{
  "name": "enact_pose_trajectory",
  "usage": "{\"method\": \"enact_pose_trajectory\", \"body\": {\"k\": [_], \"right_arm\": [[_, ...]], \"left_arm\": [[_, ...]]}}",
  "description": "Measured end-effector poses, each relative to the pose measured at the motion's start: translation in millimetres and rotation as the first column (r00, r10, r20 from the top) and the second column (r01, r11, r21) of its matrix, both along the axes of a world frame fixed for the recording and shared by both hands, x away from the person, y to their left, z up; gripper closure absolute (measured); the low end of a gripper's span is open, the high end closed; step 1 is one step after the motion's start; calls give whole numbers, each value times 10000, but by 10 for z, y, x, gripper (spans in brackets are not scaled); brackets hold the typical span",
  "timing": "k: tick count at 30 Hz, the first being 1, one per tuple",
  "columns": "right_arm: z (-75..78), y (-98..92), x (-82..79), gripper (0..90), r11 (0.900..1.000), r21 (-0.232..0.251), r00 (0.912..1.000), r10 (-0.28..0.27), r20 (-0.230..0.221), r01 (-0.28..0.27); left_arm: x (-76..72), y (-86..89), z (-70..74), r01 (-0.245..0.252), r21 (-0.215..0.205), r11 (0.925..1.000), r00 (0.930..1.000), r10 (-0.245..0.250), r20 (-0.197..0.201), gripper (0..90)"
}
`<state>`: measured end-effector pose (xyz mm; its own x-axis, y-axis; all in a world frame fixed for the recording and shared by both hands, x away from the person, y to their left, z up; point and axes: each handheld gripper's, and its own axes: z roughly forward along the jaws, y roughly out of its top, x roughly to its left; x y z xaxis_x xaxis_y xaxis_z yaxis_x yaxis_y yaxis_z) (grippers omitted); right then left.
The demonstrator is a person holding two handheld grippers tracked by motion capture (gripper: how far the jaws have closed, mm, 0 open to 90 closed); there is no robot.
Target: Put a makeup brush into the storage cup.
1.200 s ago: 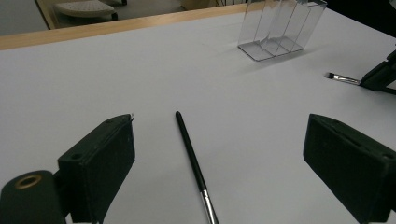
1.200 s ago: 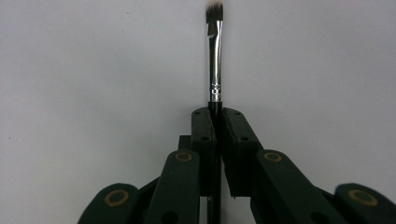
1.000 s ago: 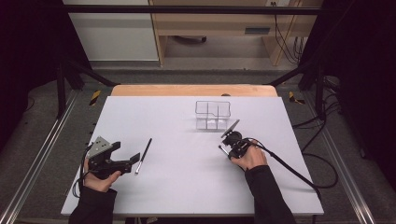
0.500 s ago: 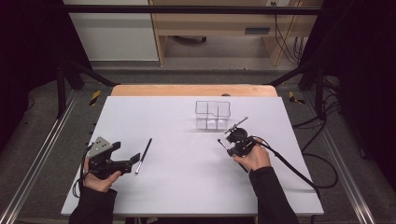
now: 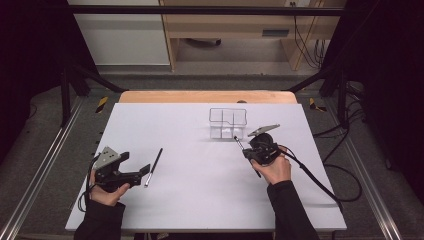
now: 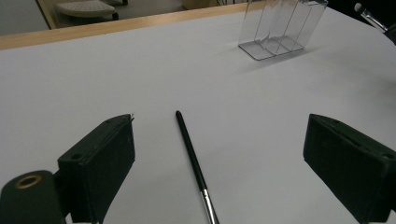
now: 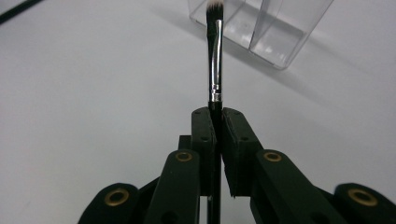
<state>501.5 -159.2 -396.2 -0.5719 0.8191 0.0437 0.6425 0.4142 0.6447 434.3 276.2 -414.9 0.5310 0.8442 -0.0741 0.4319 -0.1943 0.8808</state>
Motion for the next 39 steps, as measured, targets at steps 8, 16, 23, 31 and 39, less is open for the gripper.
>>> {"method": "enact_pose_trajectory", "body": {"k": [8, 16, 23, 31, 39], "right_arm": [[86, -44, -59, 842, 9957, 901, 9959, -286, 854, 208], [177, -83, -131, 842, 9807, 1905, 9823, -777, 1703, 446], [221, -106, -151, 842, 9639, 2566, 9616, -1340, 2397, 704], [273, -139, -136, 843, 9420, 3249, 9434, -1805, 2783, 844], [292, -90, -77, 842, 9294, 3609, 9314, -1967, 3062, 776]], "left_arm": [[0, 1, 1, 2, -16, 10000, 10000, -2, 7, 82], [-1, -2, -1, 14, 2, 10000, 10000, -14, 3, 82], [1, -9, -5, 36, 43, 10000, 10000, -36, -16, 81], [3, -16, -10, 69, 92, 9999, 10000, -69, -23, 76], [-5, -21, -6, 115, 31, 9999, 9999, -115, 39, 75]]}}
